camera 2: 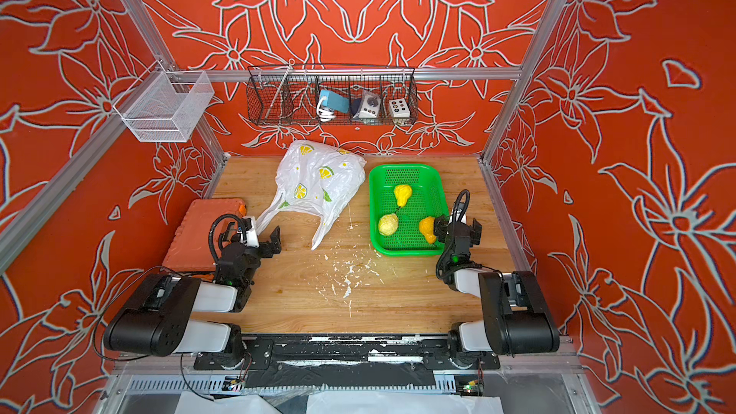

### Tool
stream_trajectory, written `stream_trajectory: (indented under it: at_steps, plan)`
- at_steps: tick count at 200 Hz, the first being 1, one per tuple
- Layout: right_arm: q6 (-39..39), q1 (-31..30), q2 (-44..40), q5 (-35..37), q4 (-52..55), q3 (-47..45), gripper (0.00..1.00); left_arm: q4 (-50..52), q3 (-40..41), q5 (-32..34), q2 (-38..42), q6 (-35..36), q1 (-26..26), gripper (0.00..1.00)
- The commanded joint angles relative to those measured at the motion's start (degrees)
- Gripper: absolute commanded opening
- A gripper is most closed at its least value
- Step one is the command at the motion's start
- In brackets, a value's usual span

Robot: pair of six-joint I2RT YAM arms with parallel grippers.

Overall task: Place the pears into plastic bags & tie knots
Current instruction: Pick up the plastic bag at the center of the board.

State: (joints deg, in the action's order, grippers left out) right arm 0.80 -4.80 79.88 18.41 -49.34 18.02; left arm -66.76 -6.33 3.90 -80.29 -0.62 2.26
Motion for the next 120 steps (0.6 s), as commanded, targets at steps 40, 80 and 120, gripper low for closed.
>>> stream_trajectory:
  at_steps: [40, 80, 120]
  plan:
    - [-0.34, -1.13, -5.07, 1.03, 7.75, 0.44, 0.98, 9.69, -3.19, 2.63, 10.16, -0.12, 0.08, 0.98]
    - [13.6, -1.09, -16.27, 9.68, 36.46, 12.47, 0.98, 29.75, -10.05, 7.92, 26.16, -9.85, 0.03, 0.96]
    - [30.44, -0.8, -21.5, -10.51, 56.05, 24.73, 0.97, 49.35, -24.56, 2.08, 20.35, -12.18, 1.22, 0.95]
